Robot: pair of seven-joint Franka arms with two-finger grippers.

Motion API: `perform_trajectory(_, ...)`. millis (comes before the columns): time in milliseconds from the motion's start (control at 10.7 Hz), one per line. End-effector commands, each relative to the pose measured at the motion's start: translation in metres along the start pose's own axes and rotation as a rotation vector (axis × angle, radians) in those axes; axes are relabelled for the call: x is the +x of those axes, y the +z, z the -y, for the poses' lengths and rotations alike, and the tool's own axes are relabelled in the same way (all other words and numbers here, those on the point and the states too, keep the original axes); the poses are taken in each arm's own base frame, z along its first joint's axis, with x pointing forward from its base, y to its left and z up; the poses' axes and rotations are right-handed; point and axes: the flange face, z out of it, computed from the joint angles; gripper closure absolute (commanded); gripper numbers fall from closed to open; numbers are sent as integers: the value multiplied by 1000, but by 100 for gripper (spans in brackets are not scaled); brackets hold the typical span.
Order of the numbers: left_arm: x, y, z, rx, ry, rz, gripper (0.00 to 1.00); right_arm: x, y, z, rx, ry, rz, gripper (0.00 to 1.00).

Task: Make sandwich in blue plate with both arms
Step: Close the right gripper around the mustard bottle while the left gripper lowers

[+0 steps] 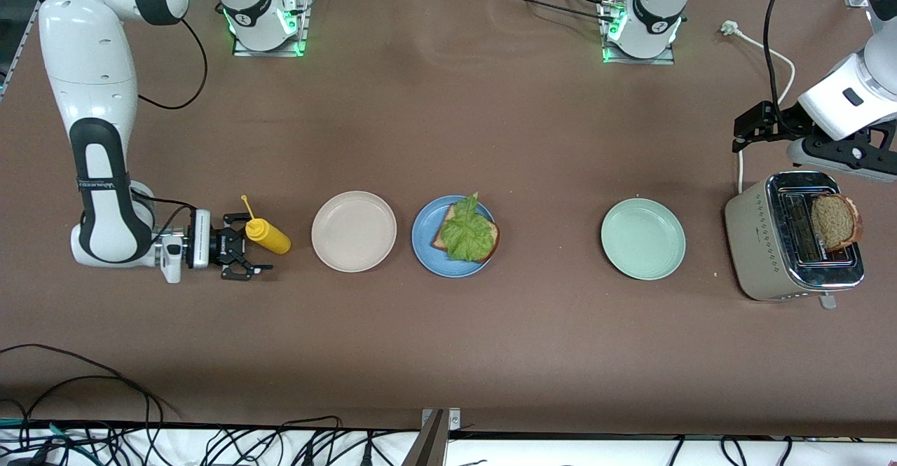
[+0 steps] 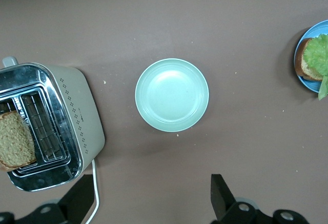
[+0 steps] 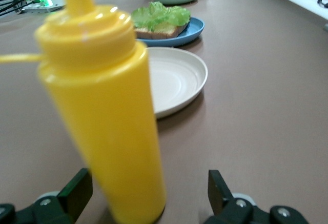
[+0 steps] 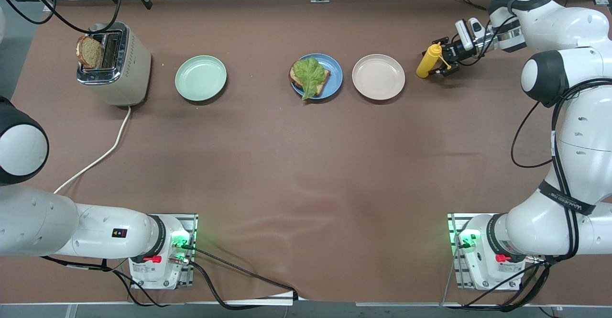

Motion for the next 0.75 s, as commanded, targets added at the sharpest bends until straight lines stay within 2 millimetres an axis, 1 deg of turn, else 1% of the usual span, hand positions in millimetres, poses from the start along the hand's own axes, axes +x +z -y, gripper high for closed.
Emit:
perform_trajectory(0, 1, -5, 3, 15, -3, 6, 0, 5, 12, -8, -28, -5, -17, 0)
perform_trajectory(93, 1, -5, 4, 15, -3, 6, 0, 6, 13, -9, -31, -8, -14, 3)
perform_trajectory(186, 0, -5, 8, 15, -6, 8, 0, 5, 13, -10, -37, -4, -8, 20)
perform_trajectory(280, 7, 11, 21, 10, -24, 33, 0, 5, 12, -12, -48, 15, 7, 50)
perform_trajectory(373, 8, 19, 37, 5, -46, 46, 0, 10, 15, -14, -42, 30, 13, 77)
perform_trajectory(466, 6, 18, 48, 8, -64, 44, 0, 22, 13, -23, -47, 5, 20, 100)
perform_trajectory(559, 10, 20, 53, 8, -66, 44, 0, 34, 18, -29, -39, -18, 29, 100)
perform_trajectory(652, 9, 25, 80, 2, -106, 47, 0, 54, 29, -39, -39, 8, 59, 100)
